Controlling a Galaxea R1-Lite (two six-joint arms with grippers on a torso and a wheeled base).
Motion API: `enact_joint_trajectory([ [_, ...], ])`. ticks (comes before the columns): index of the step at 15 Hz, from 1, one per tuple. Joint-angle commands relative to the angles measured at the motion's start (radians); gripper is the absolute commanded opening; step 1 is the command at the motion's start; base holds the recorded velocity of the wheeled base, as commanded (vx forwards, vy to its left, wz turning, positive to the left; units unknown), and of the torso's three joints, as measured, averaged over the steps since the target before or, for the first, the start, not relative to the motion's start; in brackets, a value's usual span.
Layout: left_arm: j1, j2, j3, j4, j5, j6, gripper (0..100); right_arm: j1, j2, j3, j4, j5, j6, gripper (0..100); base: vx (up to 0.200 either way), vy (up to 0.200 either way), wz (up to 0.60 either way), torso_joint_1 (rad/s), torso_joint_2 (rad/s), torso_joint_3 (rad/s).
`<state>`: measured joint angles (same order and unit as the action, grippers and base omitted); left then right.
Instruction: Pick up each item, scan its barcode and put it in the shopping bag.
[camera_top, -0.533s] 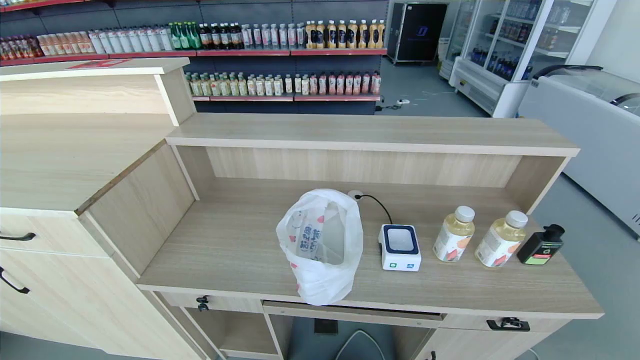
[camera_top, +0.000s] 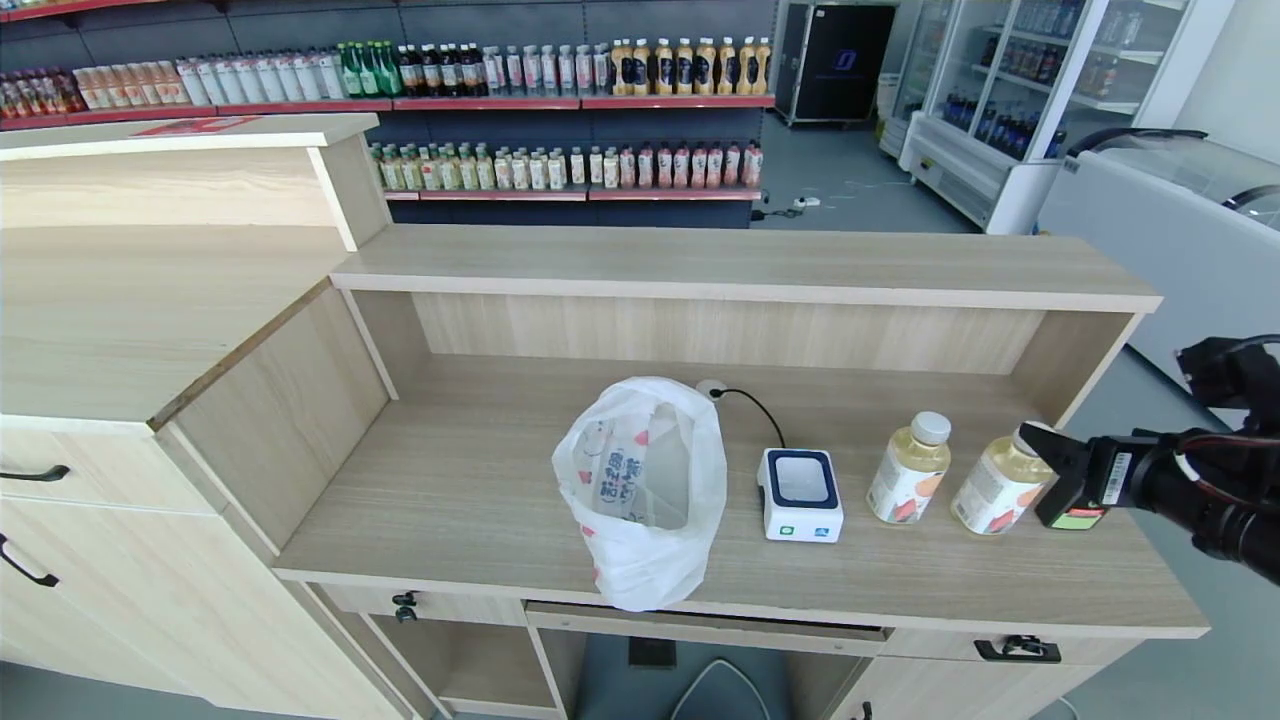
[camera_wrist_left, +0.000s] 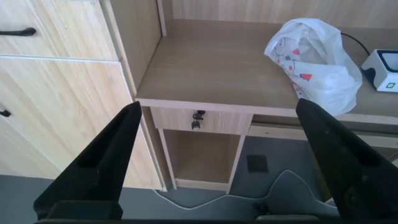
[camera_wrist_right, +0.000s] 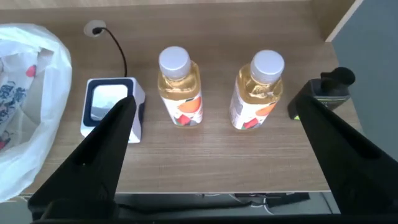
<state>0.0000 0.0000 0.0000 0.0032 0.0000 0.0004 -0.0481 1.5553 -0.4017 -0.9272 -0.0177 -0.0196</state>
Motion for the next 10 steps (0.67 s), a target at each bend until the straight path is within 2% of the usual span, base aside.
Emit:
enact_joint_trajectory([
  [1, 0.0, 0.0, 0.0, 0.0, 0.0, 0.0, 100, -0.012, 0.252, 0.001, -0.067, -0.001, -0.017, 100, 0.0, 0.0, 0.0, 0.0, 0.0, 0.0],
  [10, 0.0, 0.0, 0.0, 0.0, 0.0, 0.0, 100, -0.03, 0.483, -0.017, -0.272, -0.005, -0.063, 100, 0.0, 0.0, 0.0, 0.0, 0.0, 0.0],
])
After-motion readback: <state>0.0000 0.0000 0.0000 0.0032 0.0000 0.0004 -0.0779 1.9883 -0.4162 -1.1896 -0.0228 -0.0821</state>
